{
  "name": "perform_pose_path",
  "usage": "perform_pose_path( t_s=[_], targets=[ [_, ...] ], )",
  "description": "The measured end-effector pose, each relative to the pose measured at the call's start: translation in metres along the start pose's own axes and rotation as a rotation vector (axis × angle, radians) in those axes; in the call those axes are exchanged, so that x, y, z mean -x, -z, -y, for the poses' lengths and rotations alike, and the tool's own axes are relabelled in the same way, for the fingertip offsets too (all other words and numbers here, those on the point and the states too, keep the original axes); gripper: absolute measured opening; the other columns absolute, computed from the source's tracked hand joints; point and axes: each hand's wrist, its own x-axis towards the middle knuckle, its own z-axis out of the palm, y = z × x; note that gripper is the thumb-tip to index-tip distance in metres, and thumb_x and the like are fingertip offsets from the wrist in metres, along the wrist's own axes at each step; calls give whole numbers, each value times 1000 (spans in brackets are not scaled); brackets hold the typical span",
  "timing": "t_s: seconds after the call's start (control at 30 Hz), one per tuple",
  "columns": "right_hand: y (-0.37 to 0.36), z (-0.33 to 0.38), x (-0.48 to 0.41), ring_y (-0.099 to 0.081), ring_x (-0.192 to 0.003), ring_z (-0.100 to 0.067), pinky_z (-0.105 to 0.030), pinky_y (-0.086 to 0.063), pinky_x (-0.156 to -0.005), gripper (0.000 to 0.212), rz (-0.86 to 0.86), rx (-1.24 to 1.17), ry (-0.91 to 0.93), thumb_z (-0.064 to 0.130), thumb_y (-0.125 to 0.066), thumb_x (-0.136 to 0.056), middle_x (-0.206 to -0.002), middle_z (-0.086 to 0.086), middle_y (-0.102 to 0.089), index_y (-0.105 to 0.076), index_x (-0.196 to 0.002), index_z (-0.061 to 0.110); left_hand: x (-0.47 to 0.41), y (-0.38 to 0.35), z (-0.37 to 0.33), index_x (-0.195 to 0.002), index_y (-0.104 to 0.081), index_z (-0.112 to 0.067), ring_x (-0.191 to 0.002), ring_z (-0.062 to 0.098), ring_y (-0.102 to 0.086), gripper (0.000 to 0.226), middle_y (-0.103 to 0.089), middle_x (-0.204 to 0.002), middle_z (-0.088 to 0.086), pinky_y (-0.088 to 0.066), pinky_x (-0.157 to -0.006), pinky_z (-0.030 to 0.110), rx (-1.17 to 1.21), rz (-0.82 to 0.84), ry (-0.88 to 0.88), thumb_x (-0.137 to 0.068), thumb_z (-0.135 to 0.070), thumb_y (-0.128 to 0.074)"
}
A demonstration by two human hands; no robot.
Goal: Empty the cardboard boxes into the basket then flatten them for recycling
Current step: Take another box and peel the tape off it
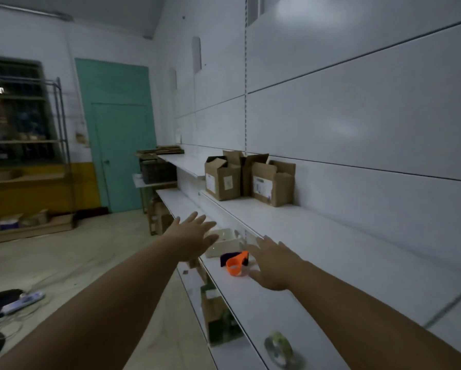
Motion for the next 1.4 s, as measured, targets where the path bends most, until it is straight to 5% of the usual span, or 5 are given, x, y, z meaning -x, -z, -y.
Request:
perform_pose_path(
  t_s=[0.33, 0.67, 1.1, 1.27, 1.4],
  targets=[
    [5, 3, -128, 4, -146, -21, -40, -3, -117, 65, 66, 86, -134, 48, -35, -96, -159, -5, 1, -6, -149, 25, -147, -18, 103, -149, -11, -32, -147, 25, 7, 63, -2, -160, 6, 4, -116, 50, 19, 17, -78, -94, -61, -18],
    [-12, -36, -187, 7, -146, -18, -36, -2, -118, 65, 33, 37, -380, 48, -32, -98, -159, -4, 6, -1, -150, 25, -265, -43, 92, -149, -19, -24, -147, 23, -2, 60, -12, -159, 4, -10, -119, 47, 199, 44, -395, -97, -52, -27],
    [2, -168, -299, -13, -145, -24, -39, -21, -115, 82, -507, -280, -692, 43, -50, -91, -159, -6, 0, 2, -149, 15, -350, -68, 69, -148, -20, -30, -139, 19, -32, 61, -26, -156, 0, -29, -111, 35, 414, 143, -509, -94, -55, -34],
    [10, -200, -343, -50, -118, -27, -43, -47, -94, 42, -593, -256, -770, 45, -55, -88, -140, -12, -45, -51, -117, 16, -384, -76, 59, -147, -23, -30, -131, 19, -42, 59, -36, -150, 3, -37, -104, 34, 488, 174, -575, -94, -48, -42],
    [14, -188, -334, -59, -84, -27, -31, -43, -66, 25, -677, -88, -726, 34, -49, -94, -93, -10, -65, -55, -90, 10, -412, -86, 55, -135, -40, -32, -111, 7, -51, 46, -49, -135, -8, -45, -93, 26, 669, 188, -702, -92, -38, -53]
  ],
)
